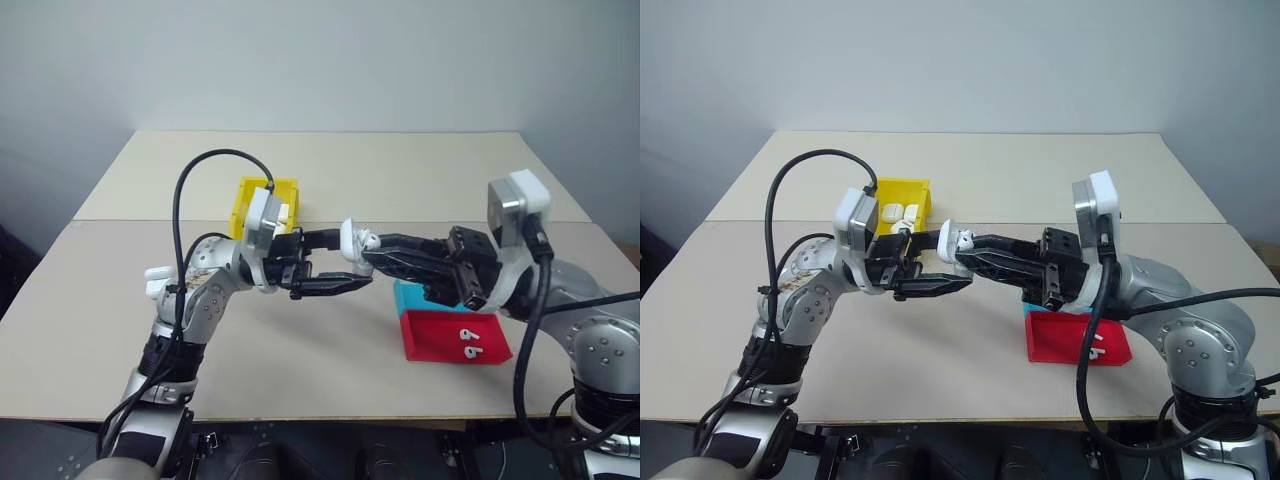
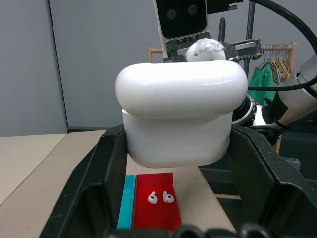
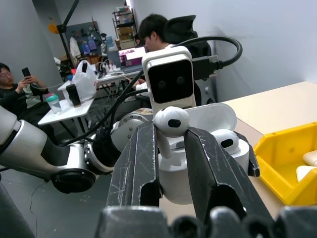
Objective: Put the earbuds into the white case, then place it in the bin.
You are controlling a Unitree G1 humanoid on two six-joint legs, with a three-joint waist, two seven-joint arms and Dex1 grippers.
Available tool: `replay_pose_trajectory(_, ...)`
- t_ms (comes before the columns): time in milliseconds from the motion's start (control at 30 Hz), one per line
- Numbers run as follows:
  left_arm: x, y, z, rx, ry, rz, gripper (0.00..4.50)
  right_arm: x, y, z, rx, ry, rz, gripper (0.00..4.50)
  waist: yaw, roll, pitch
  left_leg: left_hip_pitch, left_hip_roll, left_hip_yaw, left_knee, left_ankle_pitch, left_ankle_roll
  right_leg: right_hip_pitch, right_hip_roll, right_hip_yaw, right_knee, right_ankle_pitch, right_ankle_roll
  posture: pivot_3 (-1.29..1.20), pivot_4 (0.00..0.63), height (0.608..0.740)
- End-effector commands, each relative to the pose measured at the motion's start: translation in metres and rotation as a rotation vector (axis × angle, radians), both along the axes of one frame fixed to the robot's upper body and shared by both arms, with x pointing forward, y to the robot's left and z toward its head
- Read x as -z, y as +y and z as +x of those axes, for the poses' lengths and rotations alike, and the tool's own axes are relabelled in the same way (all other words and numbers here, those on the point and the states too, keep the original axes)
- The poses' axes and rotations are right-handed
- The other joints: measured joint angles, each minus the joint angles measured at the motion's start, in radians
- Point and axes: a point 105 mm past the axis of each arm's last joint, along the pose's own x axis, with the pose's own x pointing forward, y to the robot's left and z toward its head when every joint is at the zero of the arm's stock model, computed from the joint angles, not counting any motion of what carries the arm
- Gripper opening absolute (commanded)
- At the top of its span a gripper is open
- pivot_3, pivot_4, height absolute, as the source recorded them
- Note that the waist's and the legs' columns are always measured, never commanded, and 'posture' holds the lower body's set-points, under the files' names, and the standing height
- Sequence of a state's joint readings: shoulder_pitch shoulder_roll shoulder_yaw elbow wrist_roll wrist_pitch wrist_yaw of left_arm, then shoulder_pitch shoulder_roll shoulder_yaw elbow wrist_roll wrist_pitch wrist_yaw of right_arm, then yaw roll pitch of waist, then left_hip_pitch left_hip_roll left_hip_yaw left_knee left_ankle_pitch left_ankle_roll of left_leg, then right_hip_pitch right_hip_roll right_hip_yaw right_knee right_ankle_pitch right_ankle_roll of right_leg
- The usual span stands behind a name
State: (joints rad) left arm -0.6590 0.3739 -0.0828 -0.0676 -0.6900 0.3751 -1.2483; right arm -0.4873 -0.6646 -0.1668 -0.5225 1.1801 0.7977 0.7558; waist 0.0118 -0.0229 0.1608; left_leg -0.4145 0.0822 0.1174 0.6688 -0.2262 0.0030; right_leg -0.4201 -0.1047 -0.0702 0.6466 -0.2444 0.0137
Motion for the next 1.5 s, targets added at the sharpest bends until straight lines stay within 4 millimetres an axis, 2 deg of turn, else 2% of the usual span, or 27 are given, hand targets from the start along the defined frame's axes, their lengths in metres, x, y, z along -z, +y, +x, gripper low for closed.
replay_pose_trajectory(33, -0.008, -0.001, -0.006, 0.003, -0.054, -0.024, 2.77, -0.004, 0.002, -0.005, -0.008, -0.043, -0.022, 0.6, 0.0, 0.0, 0.0, 0.0, 0.0, 0.0, 0.0, 0.0, 0.0, 0.0, 0.0, 0.0, 0.0, 0.0, 0.0, 0.0, 0.15, 0.74)
replay_pose_trajectory(133, -0.009, -0.001, -0.007, -0.002, -0.056, -0.029, 2.77, -0.001, 0.001, -0.004, -0.008, -0.04, -0.048, 0.6, 0.0, 0.0, 0.0, 0.0, 0.0, 0.0, 0.0, 0.0, 0.0, 0.0, 0.0, 0.0, 0.0, 0.0, 0.0, 0.0, 0.15, 0.74)
replay_pose_trajectory(300, -0.009, 0.0, -0.008, -0.006, -0.058, -0.031, 2.77, 0.009, 0.001, -0.002, 0.005, -0.047, -0.122, 2.25, -0.001, 0.0, 0.0, 0.0, 0.0, 0.0, 0.0, 0.0, 0.0, 0.0, 0.0, 0.0, 0.0, 0.0, 0.0, 0.0, 0.15, 0.74)
replay_pose_trajectory(500, -0.01, 0.001, -0.007, -0.013, -0.062, -0.034, 2.77, 0.011, 0.0, 0.0, 0.011, -0.054, -0.149, 4.26, 0.0, 0.0, 0.0, 0.0, 0.0, 0.0, 0.0, 0.0, 0.0, 0.0, 0.0, 0.0, 0.0, 0.0, 0.0, 0.0, 0.15, 0.74)
replay_pose_trajectory(533, -0.01, 0.001, -0.007, -0.014, -0.062, -0.034, 2.77, 0.01, -0.001, 0.0, 0.012, -0.056, -0.15, 4.48, 0.0, 0.0, 0.0, 0.0, 0.0, 0.0, 0.0, 0.0, 0.0, 0.0, 0.0, 0.0, 0.0, 0.0, 0.0, 0.0, 0.15, 0.74)
replay_pose_trajectory(767, -0.008, 0.001, -0.005, -0.027, -0.055, -0.033, 2.77, 0.002, -0.011, -0.004, 0.013, -0.068, -0.134, 4.48, 0.0, 0.0, 0.0, 0.0, 0.0, 0.0, 0.0, 0.0, 0.0, 0.0, 0.0, 0.0, 0.0, 0.0, 0.0, 0.0, 0.15, 0.74)
replay_pose_trajectory(900, 0.001, 0.005, 0.001, -0.06, -0.024, -0.005, 2.77, -0.006, -0.018, -0.005, 0.025, -0.09, -0.126, 4.48, 0.0, 0.0, 0.0, 0.0, 0.0, 0.0, 0.0, 0.0, 0.0, 0.0, 0.0, 0.0, 0.0, 0.0, 0.0, 0.0, 0.15, 0.74)
replay_pose_trajectory(1000, 0.009, 0.005, 0.008, -0.077, -0.014, 0.026, 2.77, -0.016, -0.022, -0.002, 0.042, -0.124, -0.122, 3.91, 0.0, 0.0, 0.0, 0.0, 0.0, 0.0, 0.0, 0.0, 0.0, 0.0, 0.0, 0.0, 0.0, 0.0, 0.0, 0.0, 0.15, 0.74)
replay_pose_trajectory(1233, 0.016, -0.011, 0.019, -0.109, -0.048, 0.06, 2.77, -0.033, -0.008, 0.014, 0.048, -0.283, -0.259, 1.6, 0.0, 0.0, 0.0, 0.0, 0.0, 0.0, 0.0, 0.0, 0.0, 0.0, 0.0, 0.0, 0.0, 0.0, 0.0, 0.0, 0.15, 0.74)
replay_pose_trajectory(1400, 0.014, -0.019, 0.02, -0.085, -0.067, 0.07, 2.77, -0.033, 0.012, 0.03, 0.007, -0.416, -0.489, 0.02, -0.004, 0.0, 0.0, -0.001, 0.0, 0.001, 0.0, 0.0, 0.0, -0.002, 0.0, 0.0, 0.0, 0.0, 0.0, 0.0, 0.15, 0.74)
replay_pose_trajectory(1500, 0.013, -0.02, 0.023, -0.087, -0.077, 0.074, 2.77, -0.035, 0.02, 0.038, -0.007, -0.459, -0.62, 0.02, -0.003, 0.0, 0.0, -0.001, 0.0, 0.001, 0.0, 0.0, 0.0, -0.003, 0.0, 0.0, 0.0, 0.0, 0.0, 0.0, 0.15, 0.74)
